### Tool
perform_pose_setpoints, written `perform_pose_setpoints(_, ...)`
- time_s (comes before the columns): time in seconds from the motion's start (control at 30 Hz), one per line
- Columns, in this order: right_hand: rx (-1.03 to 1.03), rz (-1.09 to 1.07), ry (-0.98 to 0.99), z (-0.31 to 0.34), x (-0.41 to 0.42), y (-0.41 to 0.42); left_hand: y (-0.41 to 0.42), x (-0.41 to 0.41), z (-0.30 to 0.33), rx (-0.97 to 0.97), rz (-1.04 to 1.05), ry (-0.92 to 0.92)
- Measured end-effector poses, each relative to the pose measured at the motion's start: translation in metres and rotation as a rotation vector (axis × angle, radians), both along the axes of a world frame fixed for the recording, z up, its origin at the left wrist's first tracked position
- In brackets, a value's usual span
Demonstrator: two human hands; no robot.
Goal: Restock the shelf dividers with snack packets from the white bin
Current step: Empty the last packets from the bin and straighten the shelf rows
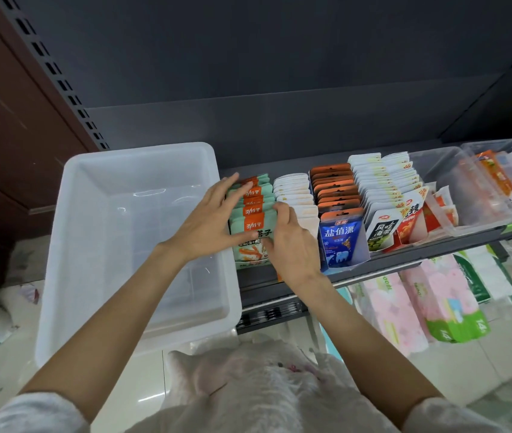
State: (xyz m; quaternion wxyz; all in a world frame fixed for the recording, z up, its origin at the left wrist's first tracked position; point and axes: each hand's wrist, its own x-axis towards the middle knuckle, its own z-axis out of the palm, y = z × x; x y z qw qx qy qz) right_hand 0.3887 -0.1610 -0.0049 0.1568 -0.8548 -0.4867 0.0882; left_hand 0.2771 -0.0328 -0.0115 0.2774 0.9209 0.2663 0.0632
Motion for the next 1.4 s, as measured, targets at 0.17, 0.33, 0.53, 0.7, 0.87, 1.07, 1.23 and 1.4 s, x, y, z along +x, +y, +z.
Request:
perform_pose_setpoints(0.17,-0.017,0.015,0.113,0.004,0.004,-0.009,-0.004,0.009,-0.014,-0.156,0.172,-0.031)
perform_pose_setpoints(0.33,0.173,-0.016,0.124,0.019,0.012,-0.011,-0.031,0.014,-0.021,-0.375,0.359,-0.338)
perform_pose_setpoints(0.53,0.026,0.128,0.201,0.013,0.011,0.01,-0.066,0.03,-0.025,-0.399,0.49,-0.421)
perform_pose_setpoints(0.7,-0.011,0.127,0.086,0.016,0.015,0.008,-0.072,0.028,-0.017,-0.605,0.464,-0.563)
perform_pose_setpoints(0.87,-0.052,0.198,0.035,0.026,0.016,-0.002,-0.081,0.021,-0.016,-0.498,0.488,-0.533)
perform_pose_setpoints(1.07,0.173,0.277,-0.132,0.052,0.045,0.028,-0.06,0.016,-0.016,-0.109,0.555,-0.348)
perform_pose_setpoints(1.23,-0.127,0.64,-0.244,0.051,0.072,0.088,-0.052,0.008,-0.022,-0.144,0.46,-0.279)
perform_pose_setpoints(1.4,-0.336,0.833,-0.274,0.054,0.076,0.123,-0.054,0.008,-0.019,-0.167,0.42,-0.262)
